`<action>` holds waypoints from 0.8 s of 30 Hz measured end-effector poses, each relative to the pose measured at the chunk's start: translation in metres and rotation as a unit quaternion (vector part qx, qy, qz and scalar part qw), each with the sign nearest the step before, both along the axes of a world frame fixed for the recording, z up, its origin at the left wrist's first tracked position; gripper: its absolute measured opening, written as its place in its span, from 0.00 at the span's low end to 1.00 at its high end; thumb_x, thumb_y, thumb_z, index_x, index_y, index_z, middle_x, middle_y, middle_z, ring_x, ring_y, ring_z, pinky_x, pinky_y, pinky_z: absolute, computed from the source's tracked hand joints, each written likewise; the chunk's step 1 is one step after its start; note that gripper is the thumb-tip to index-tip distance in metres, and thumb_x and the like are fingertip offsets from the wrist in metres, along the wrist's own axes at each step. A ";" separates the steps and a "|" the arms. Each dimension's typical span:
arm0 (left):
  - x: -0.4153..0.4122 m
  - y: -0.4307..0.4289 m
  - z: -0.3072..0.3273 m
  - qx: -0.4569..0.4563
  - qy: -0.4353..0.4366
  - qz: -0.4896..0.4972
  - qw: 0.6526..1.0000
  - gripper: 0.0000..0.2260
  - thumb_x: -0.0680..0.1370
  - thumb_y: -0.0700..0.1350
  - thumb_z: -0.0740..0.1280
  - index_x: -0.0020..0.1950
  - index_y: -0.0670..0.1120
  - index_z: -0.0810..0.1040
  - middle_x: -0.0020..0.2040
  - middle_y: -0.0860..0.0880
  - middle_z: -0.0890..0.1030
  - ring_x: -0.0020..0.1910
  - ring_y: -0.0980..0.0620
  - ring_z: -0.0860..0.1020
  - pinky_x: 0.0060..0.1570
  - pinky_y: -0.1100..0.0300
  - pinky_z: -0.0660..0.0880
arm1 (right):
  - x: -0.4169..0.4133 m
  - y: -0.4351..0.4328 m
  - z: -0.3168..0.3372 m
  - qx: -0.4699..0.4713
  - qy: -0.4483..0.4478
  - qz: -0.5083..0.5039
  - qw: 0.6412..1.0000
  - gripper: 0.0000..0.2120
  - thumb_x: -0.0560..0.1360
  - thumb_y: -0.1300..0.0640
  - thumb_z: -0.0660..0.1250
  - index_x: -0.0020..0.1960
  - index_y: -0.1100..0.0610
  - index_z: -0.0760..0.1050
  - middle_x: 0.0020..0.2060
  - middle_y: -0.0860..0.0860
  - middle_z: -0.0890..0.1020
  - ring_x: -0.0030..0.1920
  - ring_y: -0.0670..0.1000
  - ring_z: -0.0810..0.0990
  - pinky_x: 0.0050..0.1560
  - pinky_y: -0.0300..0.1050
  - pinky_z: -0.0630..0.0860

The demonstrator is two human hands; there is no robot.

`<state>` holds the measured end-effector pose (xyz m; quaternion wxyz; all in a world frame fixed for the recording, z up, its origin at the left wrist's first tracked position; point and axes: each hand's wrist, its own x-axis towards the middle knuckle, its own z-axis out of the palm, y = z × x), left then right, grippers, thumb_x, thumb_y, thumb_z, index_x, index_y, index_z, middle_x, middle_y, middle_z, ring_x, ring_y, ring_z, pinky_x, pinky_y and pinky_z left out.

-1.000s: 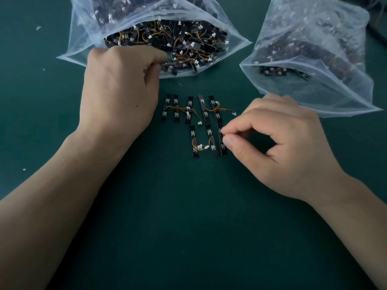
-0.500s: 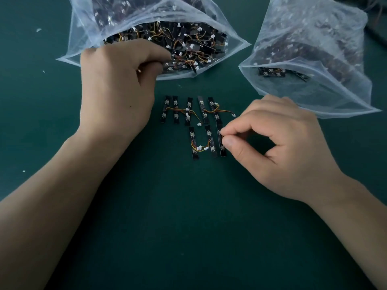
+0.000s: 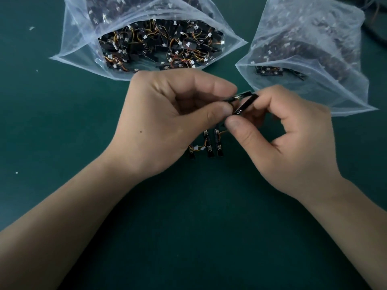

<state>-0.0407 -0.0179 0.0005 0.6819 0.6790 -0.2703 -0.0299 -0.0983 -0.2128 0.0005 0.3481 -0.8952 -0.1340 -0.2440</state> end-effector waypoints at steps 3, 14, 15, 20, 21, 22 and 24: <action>0.001 0.001 0.001 -0.002 0.004 -0.006 1.000 0.11 0.76 0.34 0.76 0.54 0.47 0.84 0.45 0.54 0.88 0.44 0.57 0.87 0.47 0.64 0.82 | 0.000 0.002 -0.001 0.029 0.016 0.014 0.999 0.05 0.80 0.60 0.72 0.48 0.62 0.80 0.41 0.48 0.84 0.42 0.46 0.81 0.45 0.36 0.74; 0.002 0.001 0.001 -0.019 0.008 -0.005 1.000 0.10 0.78 0.34 0.74 0.56 0.46 0.82 0.48 0.48 0.88 0.41 0.54 0.86 0.42 0.61 0.82 | -0.003 0.006 -0.001 0.029 -0.050 0.038 0.998 0.08 0.76 0.65 0.73 0.41 0.61 0.77 0.39 0.49 0.83 0.39 0.47 0.79 0.45 0.31 0.71; 0.003 0.001 0.001 -0.027 0.015 0.000 1.000 0.10 0.79 0.33 0.73 0.56 0.45 0.82 0.47 0.49 0.88 0.40 0.53 0.86 0.40 0.60 0.82 | -0.003 0.006 -0.001 0.032 -0.051 0.043 0.997 0.08 0.76 0.66 0.73 0.40 0.60 0.77 0.39 0.49 0.83 0.39 0.47 0.79 0.45 0.31 0.71; 0.008 0.005 0.002 -0.053 0.022 0.059 0.997 0.10 0.81 0.32 0.70 0.58 0.44 0.80 0.44 0.48 0.82 0.39 0.46 0.85 0.40 0.55 0.81 | -0.004 0.006 -0.003 0.057 -0.054 0.050 0.996 0.09 0.76 0.65 0.73 0.53 0.58 0.77 0.40 0.47 0.82 0.40 0.47 0.80 0.45 0.34 0.73; 0.010 0.006 0.003 -0.048 0.012 0.067 0.997 0.10 0.81 0.32 0.69 0.59 0.44 0.79 0.44 0.48 0.81 0.41 0.46 0.84 0.40 0.56 0.80 | -0.004 0.006 -0.003 0.062 -0.050 0.045 0.996 0.14 0.76 0.65 0.73 0.60 0.58 0.76 0.40 0.46 0.82 0.40 0.47 0.80 0.45 0.34 0.74; 0.013 0.009 0.003 -0.039 0.001 0.075 0.996 0.11 0.80 0.32 0.69 0.60 0.44 0.79 0.44 0.47 0.80 0.42 0.47 0.81 0.41 0.57 0.78 | -0.004 0.006 -0.003 0.059 -0.049 0.042 0.996 0.18 0.77 0.65 0.72 0.64 0.58 0.75 0.40 0.46 0.81 0.40 0.46 0.80 0.46 0.34 0.74; 0.018 0.016 0.003 -0.020 -0.018 0.097 0.995 0.11 0.80 0.33 0.68 0.60 0.44 0.80 0.44 0.48 0.80 0.41 0.51 0.78 0.41 0.60 0.75 | -0.002 0.005 -0.003 0.037 -0.056 0.040 0.997 0.18 0.77 0.67 0.71 0.65 0.58 0.75 0.41 0.46 0.81 0.43 0.44 0.80 0.49 0.33 0.73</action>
